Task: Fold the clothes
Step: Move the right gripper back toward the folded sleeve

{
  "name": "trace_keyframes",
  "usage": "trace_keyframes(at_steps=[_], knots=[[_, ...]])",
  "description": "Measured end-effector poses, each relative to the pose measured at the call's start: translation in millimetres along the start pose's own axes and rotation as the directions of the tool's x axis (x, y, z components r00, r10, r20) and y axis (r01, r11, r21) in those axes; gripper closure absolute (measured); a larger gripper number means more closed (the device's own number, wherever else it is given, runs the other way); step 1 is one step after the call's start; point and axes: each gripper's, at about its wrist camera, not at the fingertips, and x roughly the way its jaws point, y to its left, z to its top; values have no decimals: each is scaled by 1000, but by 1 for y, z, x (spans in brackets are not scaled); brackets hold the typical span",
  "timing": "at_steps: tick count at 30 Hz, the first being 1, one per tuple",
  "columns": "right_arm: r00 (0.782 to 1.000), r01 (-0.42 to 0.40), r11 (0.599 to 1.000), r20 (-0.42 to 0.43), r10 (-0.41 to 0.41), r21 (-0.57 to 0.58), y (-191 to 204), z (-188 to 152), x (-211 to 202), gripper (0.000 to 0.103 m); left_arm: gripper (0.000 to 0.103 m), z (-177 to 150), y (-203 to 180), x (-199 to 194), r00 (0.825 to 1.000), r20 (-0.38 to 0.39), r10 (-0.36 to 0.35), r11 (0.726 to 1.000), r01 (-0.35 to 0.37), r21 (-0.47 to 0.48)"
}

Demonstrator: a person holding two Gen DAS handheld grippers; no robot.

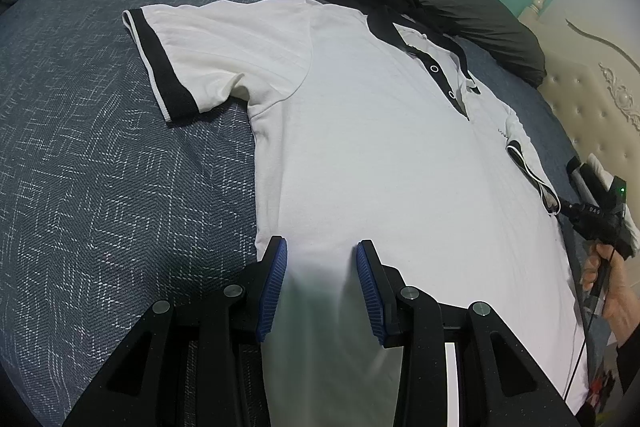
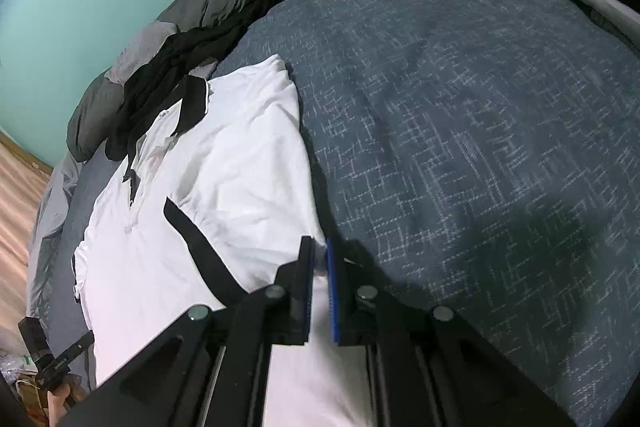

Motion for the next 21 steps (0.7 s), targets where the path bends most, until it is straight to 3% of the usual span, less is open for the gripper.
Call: trace_keyframes(at_steps=[7, 9, 10, 15, 21], knots=[[997, -16, 997, 80, 10, 77, -4, 2, -10, 92, 64, 6, 1, -12, 1000, 20, -11, 1000, 12, -20], [994, -12, 993, 106, -1, 120, -8, -1, -15, 72, 63, 8, 2, -19, 999, 33, -9, 1000, 10, -25], [992, -17, 988, 129, -2, 151, -10, -3, -19, 70, 63, 10, 3, -23, 999, 41, -5, 1000, 6, -26], [975, -127, 939, 215, 58, 319, -23, -19, -34, 70, 63, 22, -3, -48, 995, 98, -4, 999, 8, -42], [972, -196, 928, 185, 142, 318, -11, -23, -24, 70, 63, 60, -60, -29, 998, 46, -47, 998, 45, 45]])
